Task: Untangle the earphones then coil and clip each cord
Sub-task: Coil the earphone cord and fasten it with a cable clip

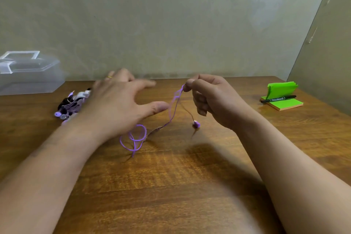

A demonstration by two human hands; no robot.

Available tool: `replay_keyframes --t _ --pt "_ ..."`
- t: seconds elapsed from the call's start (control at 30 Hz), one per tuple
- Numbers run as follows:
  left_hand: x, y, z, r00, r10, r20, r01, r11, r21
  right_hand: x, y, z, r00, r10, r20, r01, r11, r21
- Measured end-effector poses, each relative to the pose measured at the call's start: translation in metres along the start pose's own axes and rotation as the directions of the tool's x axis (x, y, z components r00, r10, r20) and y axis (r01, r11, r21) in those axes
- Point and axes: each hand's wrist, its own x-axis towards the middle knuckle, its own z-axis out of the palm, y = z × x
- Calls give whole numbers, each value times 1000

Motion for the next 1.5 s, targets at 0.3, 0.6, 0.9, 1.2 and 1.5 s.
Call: replay_keyframes --t 0.3,0.6,0.9,1.2,1.5 --pt "-11 23 44 890 147 431 366 332 -869 1 1 5 999 -24 -45 22 999 -50" --pt "-4 17 46 947 91 308 251 388 -887 3 3 -8 986 30 -166 -49 993 -109" --pt "-3 14 54 981 27 191 158 455 -876 -1 4 1 958 -238 -161 125 849 -514" --pt "-3 11 56 981 56 188 141 462 -876 -4 -1 -1 991 -123 54 132 816 -563" --pt "-4 9 55 975 93 202 142 435 -889 -2 10 1 993 -113 31 108 778 -619"
